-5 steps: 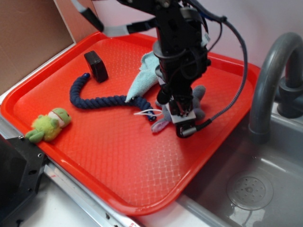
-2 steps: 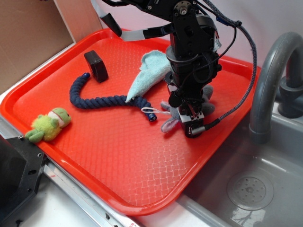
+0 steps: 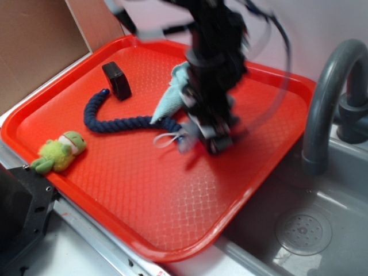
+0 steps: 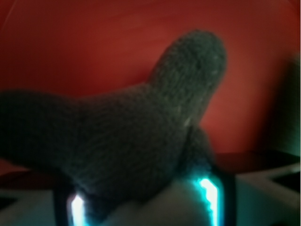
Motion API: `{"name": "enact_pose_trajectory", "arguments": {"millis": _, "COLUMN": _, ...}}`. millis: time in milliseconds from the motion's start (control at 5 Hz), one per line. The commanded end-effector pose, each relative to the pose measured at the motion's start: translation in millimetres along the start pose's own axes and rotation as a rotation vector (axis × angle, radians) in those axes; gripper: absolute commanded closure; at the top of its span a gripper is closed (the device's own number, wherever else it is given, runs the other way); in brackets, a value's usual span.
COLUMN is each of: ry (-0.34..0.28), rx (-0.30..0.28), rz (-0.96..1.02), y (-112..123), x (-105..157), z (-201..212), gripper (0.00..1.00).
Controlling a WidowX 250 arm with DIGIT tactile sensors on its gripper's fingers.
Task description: Grab the gray animal.
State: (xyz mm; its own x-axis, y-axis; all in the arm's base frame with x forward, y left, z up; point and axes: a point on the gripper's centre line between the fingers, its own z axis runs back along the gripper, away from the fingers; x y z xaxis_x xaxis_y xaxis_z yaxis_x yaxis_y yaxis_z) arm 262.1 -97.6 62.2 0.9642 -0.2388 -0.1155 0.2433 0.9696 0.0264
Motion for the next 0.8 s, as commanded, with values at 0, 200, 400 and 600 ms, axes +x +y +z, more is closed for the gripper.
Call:
{"name": "enact_pose_trajectory", "arguments": {"millis": 0, "ry": -0.075, "rx": -0.154, "rz": 0.244, "y": 26, "x": -57, "z": 93, "gripper": 1.00}}
{"name": "enact_pose_trajectory", "arguments": {"millis": 200, "ry": -0.081, "rx": -0.176, "rz": 0.332, "y": 27, "x": -89, "z": 118, "gripper": 1.00}}
{"name": "enact_pose_trajectory", "arguments": {"millis": 400, "ry": -0.116, "rx": -0.117, "rz": 0.418, "y": 31, "x": -108, "z": 128, "gripper": 1.00}}
{"name": "enact_pose_trajectory", "arguments": {"millis": 600, "ry": -0.092, "rx": -0.025, "rz": 0.374, "y": 31, "x": -98, "z": 121, "gripper": 1.00}}
